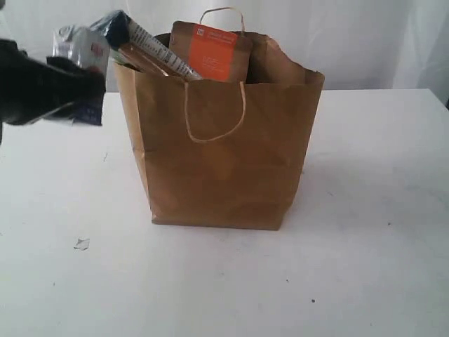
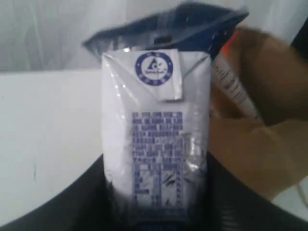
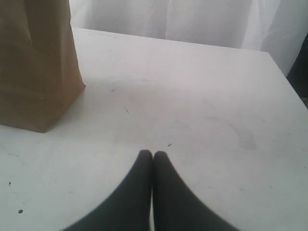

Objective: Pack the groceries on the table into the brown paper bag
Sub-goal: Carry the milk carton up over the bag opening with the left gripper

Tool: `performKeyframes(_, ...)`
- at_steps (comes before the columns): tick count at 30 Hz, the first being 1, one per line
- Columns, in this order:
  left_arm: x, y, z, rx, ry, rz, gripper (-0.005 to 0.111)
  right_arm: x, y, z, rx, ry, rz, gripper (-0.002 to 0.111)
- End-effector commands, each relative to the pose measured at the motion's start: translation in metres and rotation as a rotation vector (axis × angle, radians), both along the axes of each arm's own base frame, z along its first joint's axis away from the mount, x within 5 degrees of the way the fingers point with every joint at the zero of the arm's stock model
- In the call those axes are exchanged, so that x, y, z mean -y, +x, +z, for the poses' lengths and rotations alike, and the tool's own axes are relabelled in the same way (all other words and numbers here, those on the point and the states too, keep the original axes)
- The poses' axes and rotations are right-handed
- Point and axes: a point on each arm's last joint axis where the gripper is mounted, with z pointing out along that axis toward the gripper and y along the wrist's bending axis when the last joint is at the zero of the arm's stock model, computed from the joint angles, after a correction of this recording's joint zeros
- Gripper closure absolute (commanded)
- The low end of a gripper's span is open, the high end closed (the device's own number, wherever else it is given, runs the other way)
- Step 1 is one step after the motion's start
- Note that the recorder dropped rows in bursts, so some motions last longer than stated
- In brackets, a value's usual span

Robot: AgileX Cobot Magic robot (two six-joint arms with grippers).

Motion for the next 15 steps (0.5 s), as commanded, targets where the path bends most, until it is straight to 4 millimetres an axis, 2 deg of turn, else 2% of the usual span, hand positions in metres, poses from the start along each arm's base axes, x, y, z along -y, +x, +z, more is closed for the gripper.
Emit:
performKeyframes(1,0.011,-0.001,0.032,0.299,-0.115,-0.118,0.106,0.0,0.0,-0.001,0.003,0.007,-0.006,0.108)
performKeyframes(4,0.02,0.003,0.037,0.394,-0.174,-0.174,0.106,0.0,0.0,-0.001,0.003,0.007,-0.006,0.108)
performKeyframes(7,0.024,0.004,0.036,0.401,-0.201,-0.203,0.106,0.0,0.0,-0.001,0.003,0.007,-0.006,0.108)
performKeyframes(15,0.035,-0.005,0.046,0.486,-0.27,-0.303,0.106,0.0,0.0,-0.001,0.003,0.007,-0.006,0.108)
